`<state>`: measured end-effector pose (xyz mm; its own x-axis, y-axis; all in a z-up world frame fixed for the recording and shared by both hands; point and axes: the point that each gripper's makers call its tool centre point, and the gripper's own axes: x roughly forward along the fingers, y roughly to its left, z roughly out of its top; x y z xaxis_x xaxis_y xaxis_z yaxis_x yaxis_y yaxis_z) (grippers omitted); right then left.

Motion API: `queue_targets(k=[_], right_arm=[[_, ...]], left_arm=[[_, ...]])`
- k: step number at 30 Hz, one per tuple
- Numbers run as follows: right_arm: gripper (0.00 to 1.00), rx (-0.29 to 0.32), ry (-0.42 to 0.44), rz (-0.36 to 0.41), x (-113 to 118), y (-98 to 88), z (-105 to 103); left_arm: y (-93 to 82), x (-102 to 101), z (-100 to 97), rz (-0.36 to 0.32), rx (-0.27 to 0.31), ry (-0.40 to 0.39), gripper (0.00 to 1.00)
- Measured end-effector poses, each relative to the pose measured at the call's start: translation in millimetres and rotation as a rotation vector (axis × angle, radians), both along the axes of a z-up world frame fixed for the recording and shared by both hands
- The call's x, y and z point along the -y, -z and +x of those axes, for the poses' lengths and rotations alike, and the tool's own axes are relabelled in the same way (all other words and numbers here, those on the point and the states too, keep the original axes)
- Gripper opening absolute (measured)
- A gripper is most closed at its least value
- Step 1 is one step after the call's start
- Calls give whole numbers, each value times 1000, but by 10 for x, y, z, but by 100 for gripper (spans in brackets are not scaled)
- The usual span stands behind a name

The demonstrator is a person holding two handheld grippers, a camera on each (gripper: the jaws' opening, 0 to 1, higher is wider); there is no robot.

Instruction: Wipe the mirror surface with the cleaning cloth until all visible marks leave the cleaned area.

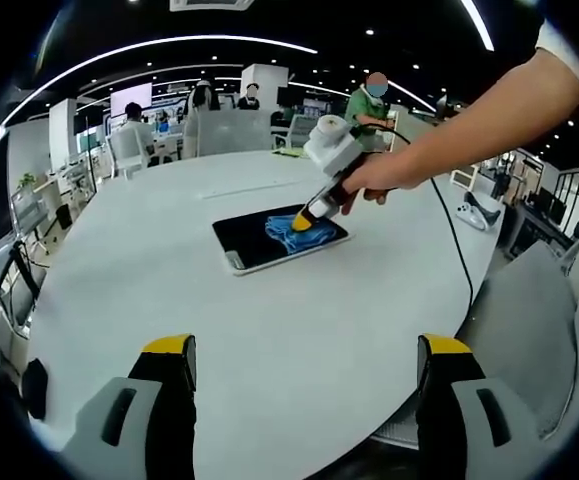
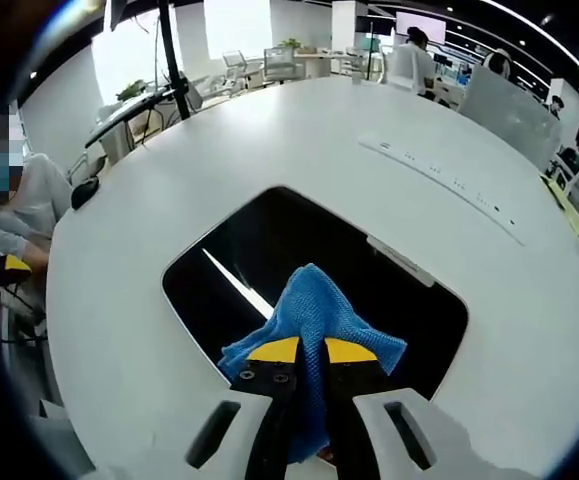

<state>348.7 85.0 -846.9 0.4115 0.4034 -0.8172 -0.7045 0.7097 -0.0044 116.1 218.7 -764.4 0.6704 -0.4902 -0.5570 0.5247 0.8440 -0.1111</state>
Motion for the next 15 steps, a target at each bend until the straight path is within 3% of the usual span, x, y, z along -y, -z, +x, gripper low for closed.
queue_targets(k=[3,5,9,15], right_arm=[[3,0,0,0,17,80,120],[3,0,0,1,20,12,13],[3,2,-2,-1,39,44,72],[3,3,2,-2,82,-4,-18]], left_arm=[[2,-4,2,1,0,0,92],[-2,-3,1,0,1,0,92],[-1,-7,-5,2,0,-2,92],[10,-15,-7,1,-2,-4,92]])
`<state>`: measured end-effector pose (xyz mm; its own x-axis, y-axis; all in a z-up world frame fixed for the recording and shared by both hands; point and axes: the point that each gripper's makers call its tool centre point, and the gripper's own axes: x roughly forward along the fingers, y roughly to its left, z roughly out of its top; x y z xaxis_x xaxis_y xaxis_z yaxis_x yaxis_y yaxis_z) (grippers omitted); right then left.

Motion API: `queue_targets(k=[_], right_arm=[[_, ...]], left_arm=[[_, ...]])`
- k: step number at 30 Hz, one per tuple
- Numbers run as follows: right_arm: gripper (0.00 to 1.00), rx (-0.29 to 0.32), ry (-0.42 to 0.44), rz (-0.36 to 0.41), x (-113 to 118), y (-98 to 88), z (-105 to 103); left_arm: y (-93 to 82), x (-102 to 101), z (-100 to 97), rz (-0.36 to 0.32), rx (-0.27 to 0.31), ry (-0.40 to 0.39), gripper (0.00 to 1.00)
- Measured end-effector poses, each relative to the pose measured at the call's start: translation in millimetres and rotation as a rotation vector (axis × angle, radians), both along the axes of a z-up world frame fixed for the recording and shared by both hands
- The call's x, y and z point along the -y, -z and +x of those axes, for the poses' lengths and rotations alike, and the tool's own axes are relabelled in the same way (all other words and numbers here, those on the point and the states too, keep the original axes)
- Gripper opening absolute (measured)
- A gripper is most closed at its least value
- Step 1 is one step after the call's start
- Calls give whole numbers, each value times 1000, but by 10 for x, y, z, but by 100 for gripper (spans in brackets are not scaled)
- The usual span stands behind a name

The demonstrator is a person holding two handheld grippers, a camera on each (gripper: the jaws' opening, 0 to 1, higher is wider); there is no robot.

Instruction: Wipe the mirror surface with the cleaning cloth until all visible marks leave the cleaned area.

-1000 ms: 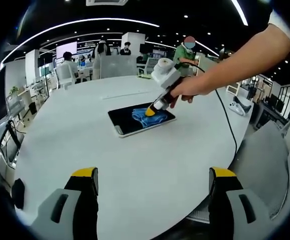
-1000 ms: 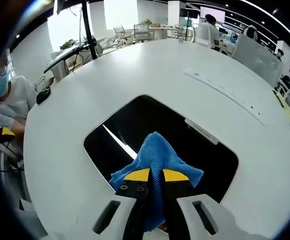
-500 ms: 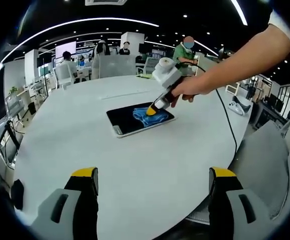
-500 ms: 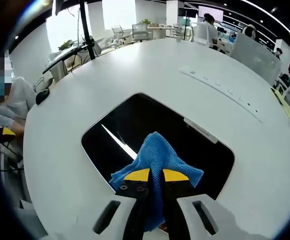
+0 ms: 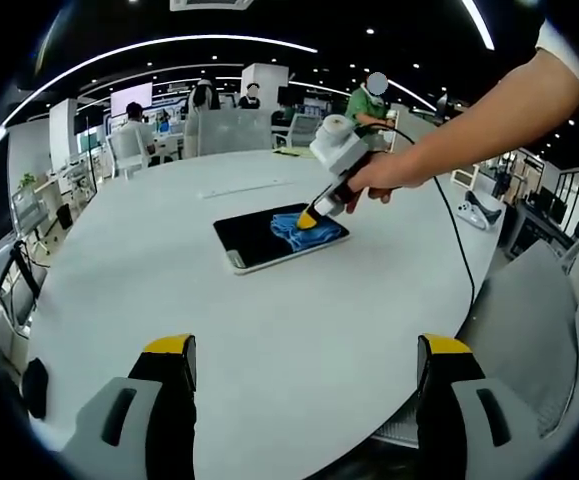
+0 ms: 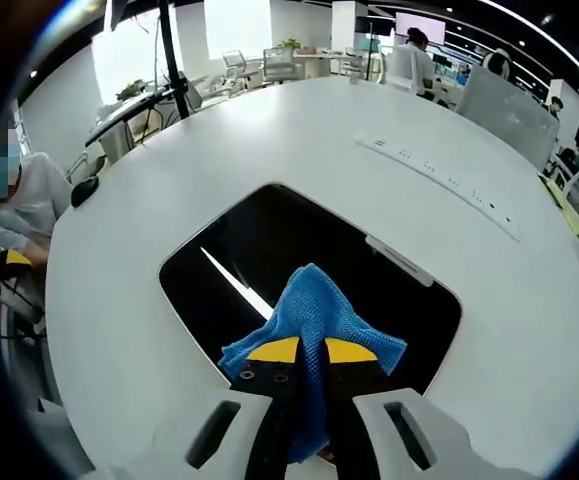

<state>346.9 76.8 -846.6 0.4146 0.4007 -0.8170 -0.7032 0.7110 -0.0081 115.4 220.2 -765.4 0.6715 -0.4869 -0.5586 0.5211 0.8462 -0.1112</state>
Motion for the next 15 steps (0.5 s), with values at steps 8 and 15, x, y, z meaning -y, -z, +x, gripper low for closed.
queue_targets(k=[8,15], right_arm=[[3,2,4,-3,68,16,37],[3,4,1,-9,118,39,81]], left_arm=[[10,6,-8,2,-1,6,92],[-4,-28,-5,2,0,-1,92]])
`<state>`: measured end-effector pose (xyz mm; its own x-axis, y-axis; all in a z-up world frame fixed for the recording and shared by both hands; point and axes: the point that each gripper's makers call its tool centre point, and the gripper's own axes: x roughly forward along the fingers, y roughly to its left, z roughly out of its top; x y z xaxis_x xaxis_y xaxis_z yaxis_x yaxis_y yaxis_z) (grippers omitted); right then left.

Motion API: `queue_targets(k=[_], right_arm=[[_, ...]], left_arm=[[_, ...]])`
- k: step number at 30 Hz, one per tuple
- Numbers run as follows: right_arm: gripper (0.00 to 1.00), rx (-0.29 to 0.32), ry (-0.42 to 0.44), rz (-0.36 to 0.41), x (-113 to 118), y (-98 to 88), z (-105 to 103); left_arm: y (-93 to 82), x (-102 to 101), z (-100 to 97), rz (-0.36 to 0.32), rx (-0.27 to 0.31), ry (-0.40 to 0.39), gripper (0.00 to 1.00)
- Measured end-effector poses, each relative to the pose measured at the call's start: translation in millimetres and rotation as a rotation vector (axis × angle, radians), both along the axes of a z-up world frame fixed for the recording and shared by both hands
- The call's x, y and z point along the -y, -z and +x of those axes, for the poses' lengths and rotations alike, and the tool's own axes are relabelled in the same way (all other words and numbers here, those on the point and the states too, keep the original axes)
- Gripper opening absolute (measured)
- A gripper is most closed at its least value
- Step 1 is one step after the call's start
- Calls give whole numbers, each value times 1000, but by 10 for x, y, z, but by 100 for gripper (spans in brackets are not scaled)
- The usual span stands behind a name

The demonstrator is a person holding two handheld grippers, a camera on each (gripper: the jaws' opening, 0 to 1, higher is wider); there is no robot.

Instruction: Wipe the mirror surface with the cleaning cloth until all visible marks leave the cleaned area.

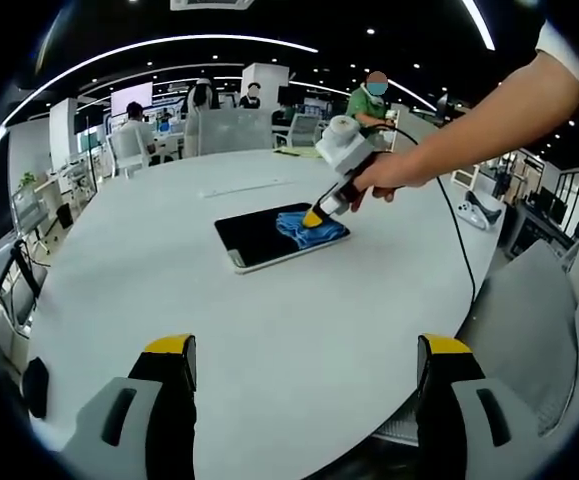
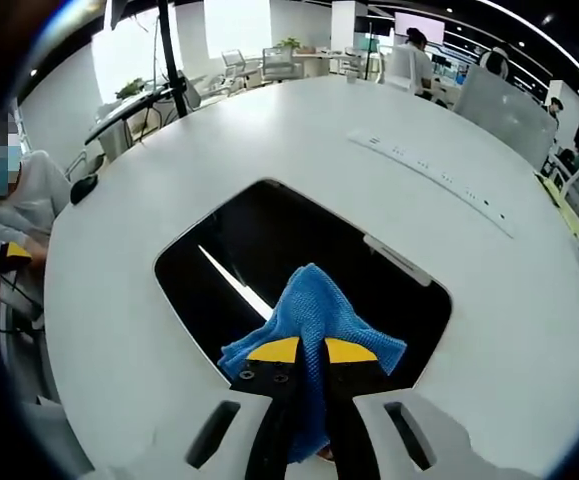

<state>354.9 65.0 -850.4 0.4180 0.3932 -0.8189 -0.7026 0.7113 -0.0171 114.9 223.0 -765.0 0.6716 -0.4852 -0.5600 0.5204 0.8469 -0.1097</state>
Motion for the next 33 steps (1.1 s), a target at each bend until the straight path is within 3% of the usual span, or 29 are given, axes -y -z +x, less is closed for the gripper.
queue_targets(k=[3,11,19,22,27,29,33], right_arm=[[3,2,2,0,20,-45,-74],[3,1,6,-2,98,1,8],[3,3,9,-9,163,-82,-108],[3,3,11,-11,212,5,30],[3,6,15,-19,264,-59,-61],[3,5,19,-21,328,17,58],[3,6,26,-25,395,39,96]], left_arm=[[1,-4,-1,3,0,0,92],[8,19,-10,1,-5,6,92],[12,18,1,6,-5,9,92],[13,20,3,5,-6,10,92],[16,27,6,5,-6,11,92],[20,32,5,4,-7,12,92],[22,45,1,3,-8,14,92]])
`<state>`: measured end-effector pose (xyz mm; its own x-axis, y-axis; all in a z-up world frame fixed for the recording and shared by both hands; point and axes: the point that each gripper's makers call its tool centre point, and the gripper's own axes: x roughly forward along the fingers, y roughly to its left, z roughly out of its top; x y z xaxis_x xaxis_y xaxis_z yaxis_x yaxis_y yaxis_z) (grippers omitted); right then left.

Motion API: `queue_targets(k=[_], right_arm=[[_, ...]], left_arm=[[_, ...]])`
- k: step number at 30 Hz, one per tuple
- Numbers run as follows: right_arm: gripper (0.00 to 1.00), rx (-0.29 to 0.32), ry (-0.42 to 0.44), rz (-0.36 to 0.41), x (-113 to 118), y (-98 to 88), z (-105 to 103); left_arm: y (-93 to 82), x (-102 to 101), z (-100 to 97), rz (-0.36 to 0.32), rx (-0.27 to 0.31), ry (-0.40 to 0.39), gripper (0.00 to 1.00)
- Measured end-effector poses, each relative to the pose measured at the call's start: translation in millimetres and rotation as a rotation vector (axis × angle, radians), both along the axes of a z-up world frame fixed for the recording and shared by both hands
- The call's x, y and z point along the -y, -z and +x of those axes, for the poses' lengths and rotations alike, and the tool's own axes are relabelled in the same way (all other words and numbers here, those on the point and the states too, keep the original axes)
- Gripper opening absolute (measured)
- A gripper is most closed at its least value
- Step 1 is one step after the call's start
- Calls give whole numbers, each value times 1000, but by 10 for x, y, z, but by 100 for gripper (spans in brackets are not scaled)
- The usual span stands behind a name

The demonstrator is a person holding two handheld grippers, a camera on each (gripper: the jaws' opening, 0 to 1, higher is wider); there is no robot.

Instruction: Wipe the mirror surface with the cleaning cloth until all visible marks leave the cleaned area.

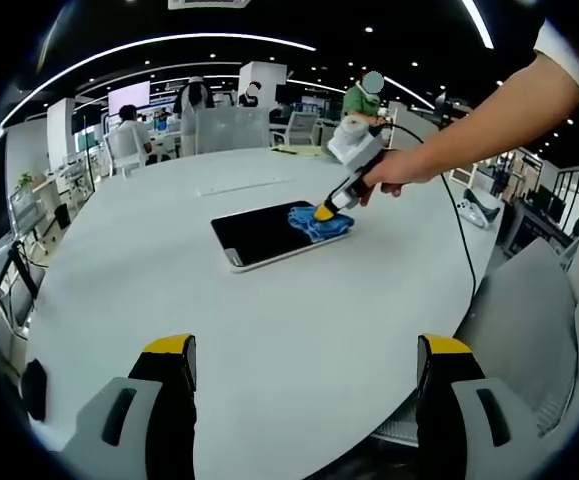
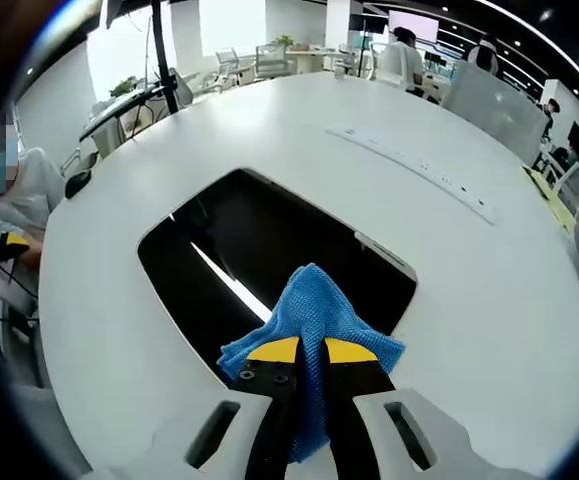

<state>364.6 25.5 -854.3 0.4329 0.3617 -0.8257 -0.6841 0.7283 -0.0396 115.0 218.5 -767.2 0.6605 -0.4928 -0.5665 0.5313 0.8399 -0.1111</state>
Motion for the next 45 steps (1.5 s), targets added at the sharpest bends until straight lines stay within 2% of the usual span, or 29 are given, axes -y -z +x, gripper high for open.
queue_targets(k=[4,6,8,18,32,40,45], right_arm=[[3,1,7,-7,41,-39,-50],[3,5,2,-13,31,-114,-171],[3,5,5,-15,77,-44,-58],[3,9,20,-24,152,-87,-170],[3,-8,56,-8,230,6,-129],[3,-14,46,-12,243,-15,-125],[3,-14,46,-5,237,-52,-195]], left_arm=[[-1,7,2,-3,-2,-1,92],[-2,10,5,-1,0,1,92],[-3,14,7,-2,0,1,92],[8,32,-1,-1,-4,7,92],[3,25,-8,1,-2,6,92],[-6,24,0,4,0,7,92],[-18,21,16,8,2,10,92]])
